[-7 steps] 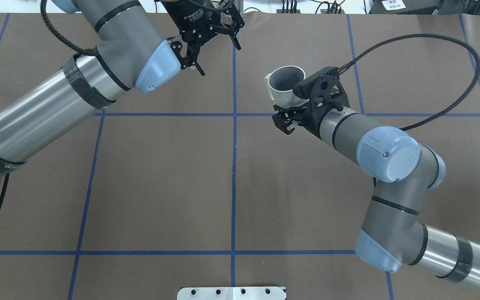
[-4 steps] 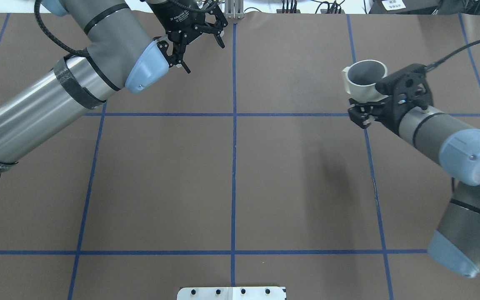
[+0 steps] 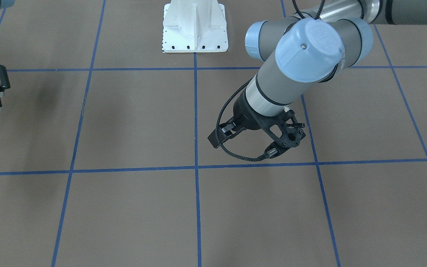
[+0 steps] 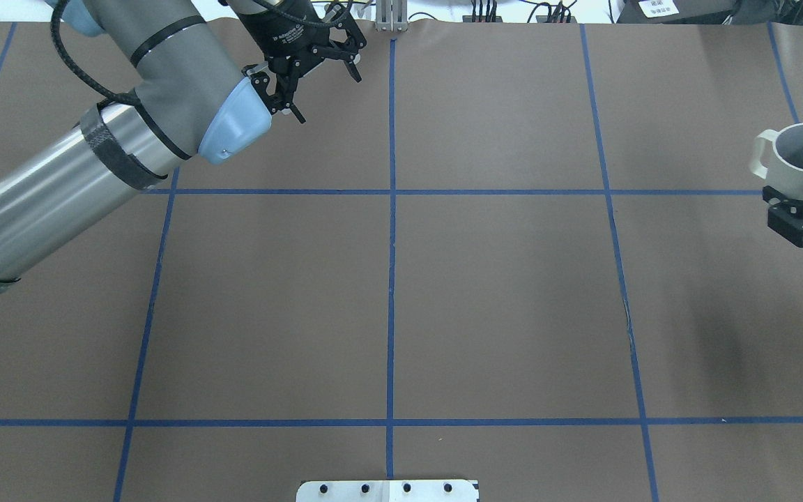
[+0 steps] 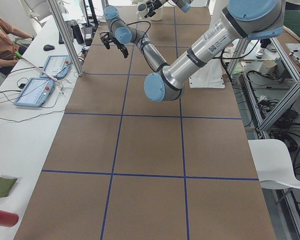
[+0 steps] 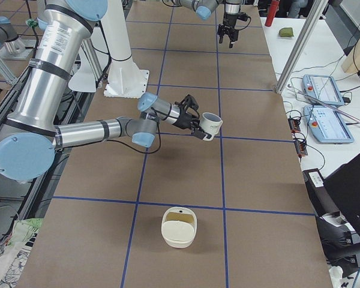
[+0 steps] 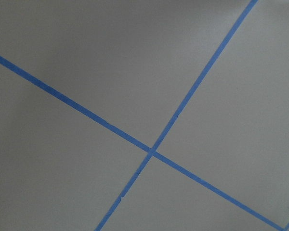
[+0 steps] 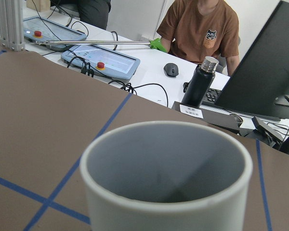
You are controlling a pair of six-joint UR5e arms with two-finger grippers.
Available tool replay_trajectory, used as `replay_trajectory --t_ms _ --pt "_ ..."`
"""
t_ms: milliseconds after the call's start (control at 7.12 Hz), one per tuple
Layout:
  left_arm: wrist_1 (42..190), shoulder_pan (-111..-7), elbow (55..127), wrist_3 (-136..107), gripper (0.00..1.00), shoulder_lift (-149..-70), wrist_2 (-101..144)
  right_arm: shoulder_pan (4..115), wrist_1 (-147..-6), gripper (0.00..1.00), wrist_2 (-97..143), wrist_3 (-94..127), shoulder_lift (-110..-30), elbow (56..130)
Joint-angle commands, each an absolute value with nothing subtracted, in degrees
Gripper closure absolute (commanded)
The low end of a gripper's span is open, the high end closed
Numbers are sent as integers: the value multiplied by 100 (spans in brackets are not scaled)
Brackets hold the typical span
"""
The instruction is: Left arm hands cup to right arm to dump lemon
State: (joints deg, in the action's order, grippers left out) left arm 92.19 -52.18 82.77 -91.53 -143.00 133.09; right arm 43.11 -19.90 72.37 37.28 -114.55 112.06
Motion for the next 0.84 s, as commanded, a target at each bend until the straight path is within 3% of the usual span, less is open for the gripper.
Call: replay_trajectory --t_ms 0,281,421,702 --pt "9211 -5221 9239 -8130 0 -13270 12851 4883 -391 87 7992 3796 -11891 10374" --pt "9202 -5500 10000 -6711 0 -12072 12771 6163 164 87 9510 3928 -11865 9777" --pt "9202 -5659 10150 -6254 0 -11754 12771 6849 384 87 10293 4129 -11787 9425" --pt "9202 -5861 10336 -5907 0 -11479 12814 7057 1207 88 10818 5609 -11777 9073"
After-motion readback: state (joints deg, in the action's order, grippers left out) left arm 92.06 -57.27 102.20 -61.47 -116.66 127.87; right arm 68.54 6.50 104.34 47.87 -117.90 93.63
